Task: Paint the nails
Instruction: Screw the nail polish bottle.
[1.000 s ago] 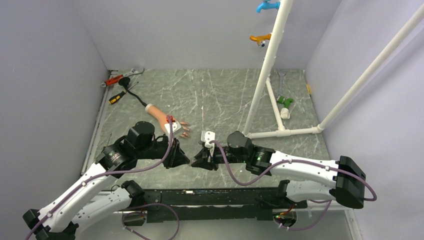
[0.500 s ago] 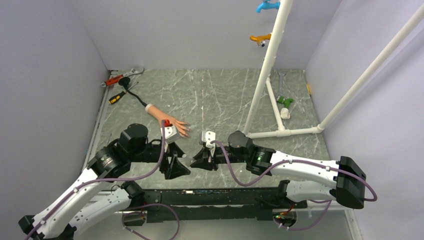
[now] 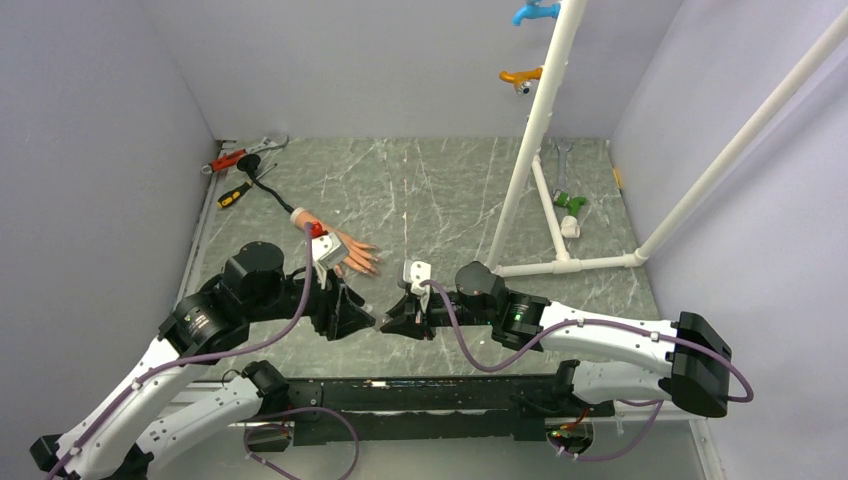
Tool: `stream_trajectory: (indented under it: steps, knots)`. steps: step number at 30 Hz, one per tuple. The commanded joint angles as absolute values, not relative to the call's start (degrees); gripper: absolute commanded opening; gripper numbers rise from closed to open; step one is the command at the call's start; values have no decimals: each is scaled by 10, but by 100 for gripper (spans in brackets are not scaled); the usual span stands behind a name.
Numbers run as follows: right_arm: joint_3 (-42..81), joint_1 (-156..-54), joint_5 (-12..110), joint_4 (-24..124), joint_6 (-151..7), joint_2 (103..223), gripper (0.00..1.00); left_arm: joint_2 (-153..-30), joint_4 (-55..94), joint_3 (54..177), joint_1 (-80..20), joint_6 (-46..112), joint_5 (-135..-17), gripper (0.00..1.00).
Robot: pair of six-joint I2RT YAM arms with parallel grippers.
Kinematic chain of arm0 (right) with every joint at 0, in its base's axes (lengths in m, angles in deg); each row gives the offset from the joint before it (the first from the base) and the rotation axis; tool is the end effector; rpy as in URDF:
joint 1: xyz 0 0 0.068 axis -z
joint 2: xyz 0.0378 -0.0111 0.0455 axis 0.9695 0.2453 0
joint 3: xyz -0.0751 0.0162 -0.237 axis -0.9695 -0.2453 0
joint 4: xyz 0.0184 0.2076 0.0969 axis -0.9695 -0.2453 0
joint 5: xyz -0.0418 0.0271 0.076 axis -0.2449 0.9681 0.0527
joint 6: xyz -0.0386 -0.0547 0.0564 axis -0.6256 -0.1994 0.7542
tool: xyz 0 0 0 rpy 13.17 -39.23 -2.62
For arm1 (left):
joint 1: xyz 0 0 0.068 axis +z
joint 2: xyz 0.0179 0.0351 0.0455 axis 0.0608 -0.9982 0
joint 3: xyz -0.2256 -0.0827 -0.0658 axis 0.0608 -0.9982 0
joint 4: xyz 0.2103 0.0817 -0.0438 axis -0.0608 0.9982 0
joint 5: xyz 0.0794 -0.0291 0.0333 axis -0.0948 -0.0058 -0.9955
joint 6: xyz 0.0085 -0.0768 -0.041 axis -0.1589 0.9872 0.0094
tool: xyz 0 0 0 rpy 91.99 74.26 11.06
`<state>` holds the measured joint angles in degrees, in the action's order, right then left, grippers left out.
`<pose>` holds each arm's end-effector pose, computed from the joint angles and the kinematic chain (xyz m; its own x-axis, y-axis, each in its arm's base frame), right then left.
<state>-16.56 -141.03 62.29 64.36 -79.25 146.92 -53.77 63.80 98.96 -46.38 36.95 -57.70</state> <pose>0.0910 0.2646 0.2629 -0.0841 -0.1914 -0.9779 -0.9951 0.0665 0.0726 0.0820 -0.1236 0.3235 -0.5347 0.1645 -0.8289 0.7926 0.4379 -0.4243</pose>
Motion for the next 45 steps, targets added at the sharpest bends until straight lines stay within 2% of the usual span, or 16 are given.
stream_trajectory:
  steps: [1, 6, 12, 14, 18, 29, 35, 42, 45]
  knots:
    - [-147, -1410, 618, 676, -792, 1465, 0, -551, 623, 983, -466, 391, -578, 57]
    - [-147, -1410, 616, 676, -792, 1466, 0, -567, 620, 973, -466, 390, -573, 49]
    - [-146, -1410, 614, 675, -795, 1467, 0, -573, 622, 966, -466, 387, -576, 48]
    - [-146, -1410, 614, 675, -795, 1467, 0, -575, 628, 967, -466, 386, -588, 49]
    - [-146, -1410, 614, 675, -795, 1469, 0, -572, 635, 973, -466, 386, -612, 60]
    - [-145, -1410, 614, 672, -794, 1468, 0, -573, 661, 1006, -466, 382, -639, 62]
    - [-146, -1411, 614, 673, -794, 1468, 0, -579, 654, 993, -466, 380, -614, 49]
    - [-146, -1410, 615, 673, -794, 1470, 0, -582, 629, 967, -466, 387, -594, 47]
    - [-146, -1410, 615, 673, -794, 1469, 0, -588, 624, 961, -466, 387, -585, 40]
